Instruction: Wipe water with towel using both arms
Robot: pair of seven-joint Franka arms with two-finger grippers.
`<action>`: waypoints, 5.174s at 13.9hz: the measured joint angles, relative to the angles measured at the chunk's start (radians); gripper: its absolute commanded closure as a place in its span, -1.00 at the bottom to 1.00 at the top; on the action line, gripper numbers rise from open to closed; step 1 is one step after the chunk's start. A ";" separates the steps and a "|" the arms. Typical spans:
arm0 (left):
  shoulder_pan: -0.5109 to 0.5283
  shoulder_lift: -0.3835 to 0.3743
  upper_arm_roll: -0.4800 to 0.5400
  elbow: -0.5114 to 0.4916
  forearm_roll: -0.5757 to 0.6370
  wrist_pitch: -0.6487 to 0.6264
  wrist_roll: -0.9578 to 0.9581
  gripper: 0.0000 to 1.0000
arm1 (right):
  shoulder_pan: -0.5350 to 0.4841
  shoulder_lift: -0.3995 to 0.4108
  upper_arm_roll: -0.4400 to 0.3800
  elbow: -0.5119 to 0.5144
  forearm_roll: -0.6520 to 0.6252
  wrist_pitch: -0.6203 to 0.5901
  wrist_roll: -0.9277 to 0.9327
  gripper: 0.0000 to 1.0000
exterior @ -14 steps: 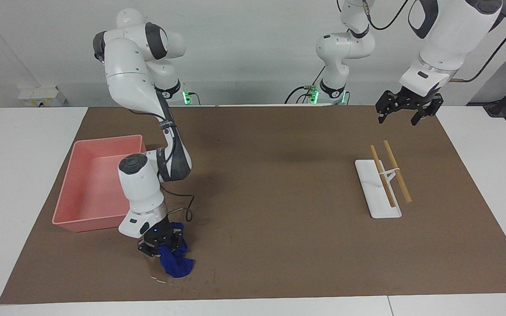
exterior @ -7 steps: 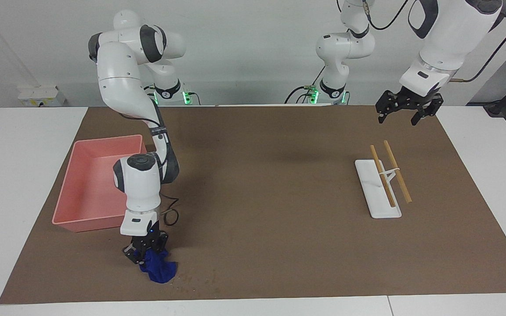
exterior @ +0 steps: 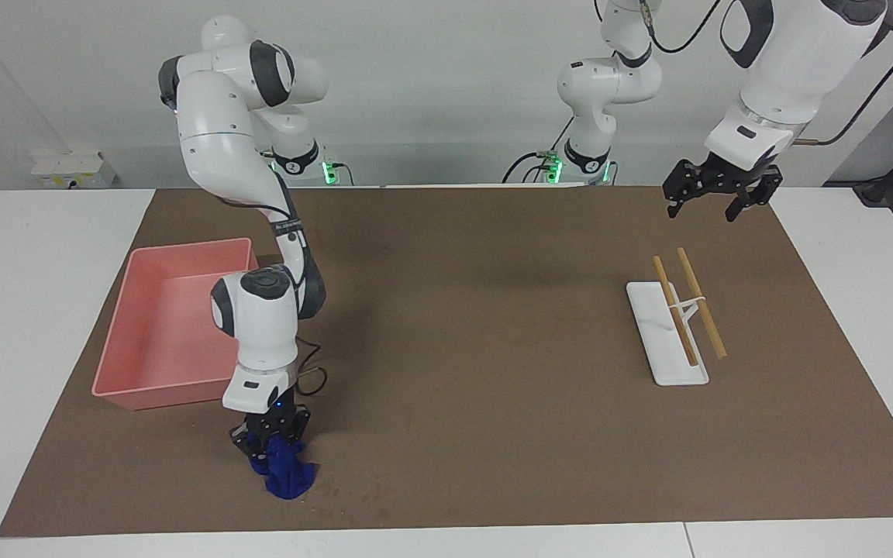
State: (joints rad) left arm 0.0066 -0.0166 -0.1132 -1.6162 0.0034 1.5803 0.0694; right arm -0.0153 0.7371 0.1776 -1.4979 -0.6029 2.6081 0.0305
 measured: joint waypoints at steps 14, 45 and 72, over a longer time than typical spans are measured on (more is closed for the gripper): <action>0.000 0.000 0.000 0.000 0.000 0.000 0.000 -1.00 | -0.040 -0.159 0.083 -0.119 0.659 -0.490 0.015 1.00; 0.000 0.000 0.000 0.000 0.000 0.000 0.000 -1.00 | -0.368 -0.576 0.070 -0.137 0.439 -0.912 -0.463 -1.00; 0.000 0.000 0.000 0.000 0.000 0.000 0.000 -1.00 | -0.188 -0.730 0.155 0.041 0.575 -1.149 -0.008 -1.00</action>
State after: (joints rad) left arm 0.0066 -0.0166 -0.1132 -1.6162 0.0034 1.5803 0.0694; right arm -0.2036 0.0076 0.3331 -1.4567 -0.0276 1.4589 0.0228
